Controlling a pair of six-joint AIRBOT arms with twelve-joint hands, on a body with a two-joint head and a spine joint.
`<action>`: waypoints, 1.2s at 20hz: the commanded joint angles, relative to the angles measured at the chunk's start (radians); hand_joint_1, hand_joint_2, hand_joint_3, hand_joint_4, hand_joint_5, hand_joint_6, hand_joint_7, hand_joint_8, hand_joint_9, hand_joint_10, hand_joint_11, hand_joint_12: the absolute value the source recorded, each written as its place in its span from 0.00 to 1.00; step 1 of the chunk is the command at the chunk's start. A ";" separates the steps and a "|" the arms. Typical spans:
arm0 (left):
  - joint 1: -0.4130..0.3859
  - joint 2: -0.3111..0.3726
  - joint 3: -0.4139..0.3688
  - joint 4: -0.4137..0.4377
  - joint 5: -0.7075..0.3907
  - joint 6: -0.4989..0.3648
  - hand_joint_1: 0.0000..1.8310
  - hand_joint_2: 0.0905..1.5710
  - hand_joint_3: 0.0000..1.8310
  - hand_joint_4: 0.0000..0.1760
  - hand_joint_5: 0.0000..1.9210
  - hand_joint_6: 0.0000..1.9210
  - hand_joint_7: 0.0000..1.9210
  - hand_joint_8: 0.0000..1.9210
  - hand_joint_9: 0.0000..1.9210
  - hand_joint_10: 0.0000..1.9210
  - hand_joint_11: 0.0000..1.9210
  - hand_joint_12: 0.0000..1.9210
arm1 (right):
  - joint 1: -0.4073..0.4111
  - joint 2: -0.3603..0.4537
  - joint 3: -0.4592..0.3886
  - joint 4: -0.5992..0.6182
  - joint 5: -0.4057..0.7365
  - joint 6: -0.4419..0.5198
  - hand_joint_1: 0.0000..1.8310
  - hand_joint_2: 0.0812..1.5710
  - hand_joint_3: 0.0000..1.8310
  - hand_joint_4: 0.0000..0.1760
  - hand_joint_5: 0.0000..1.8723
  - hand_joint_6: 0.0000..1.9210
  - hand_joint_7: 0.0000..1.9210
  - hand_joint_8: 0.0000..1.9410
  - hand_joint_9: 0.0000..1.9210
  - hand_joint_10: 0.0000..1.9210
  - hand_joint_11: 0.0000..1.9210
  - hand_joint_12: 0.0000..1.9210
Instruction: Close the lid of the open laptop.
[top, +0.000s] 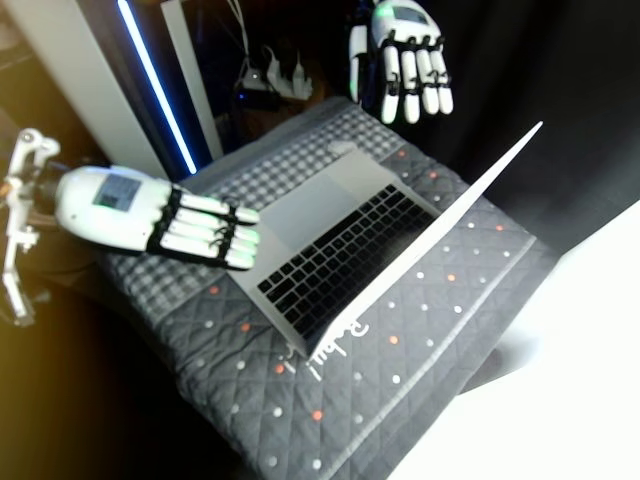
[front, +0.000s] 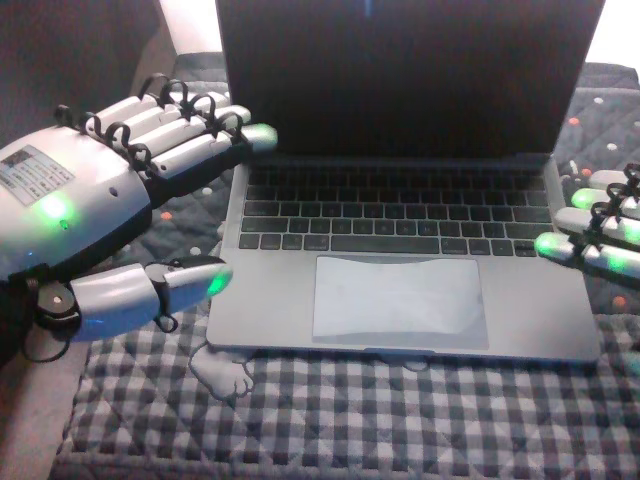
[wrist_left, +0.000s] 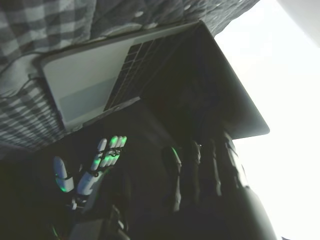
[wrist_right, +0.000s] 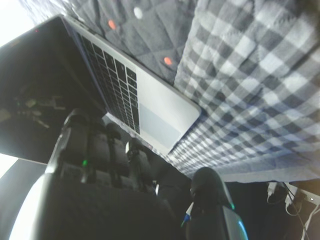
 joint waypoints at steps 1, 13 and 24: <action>-0.006 0.009 -0.001 -0.004 -0.121 0.000 0.16 0.88 0.01 0.21 0.04 0.01 0.04 0.01 0.01 0.03 0.00 0.14 | 0.016 0.011 0.000 0.011 0.107 -0.001 0.14 0.88 0.02 0.26 0.00 0.00 0.00 0.00 0.00 0.00 0.00 0.00; 0.039 -0.087 0.015 0.072 0.077 -0.084 0.02 0.91 0.00 0.00 0.03 0.00 0.03 0.00 0.02 0.01 0.00 0.12 | 0.039 0.018 0.005 0.021 0.147 -0.001 0.00 0.86 0.00 0.25 0.00 0.00 0.00 0.00 0.00 0.00 0.00 0.00; 0.059 -0.163 0.051 0.087 0.182 -0.133 0.00 0.90 0.00 0.18 0.03 0.00 0.03 0.00 0.01 0.00 0.00 0.00 | 0.145 -0.010 0.017 -0.006 0.203 0.000 0.07 0.88 0.00 0.55 0.00 0.00 0.00 0.00 0.00 0.00 0.00 0.00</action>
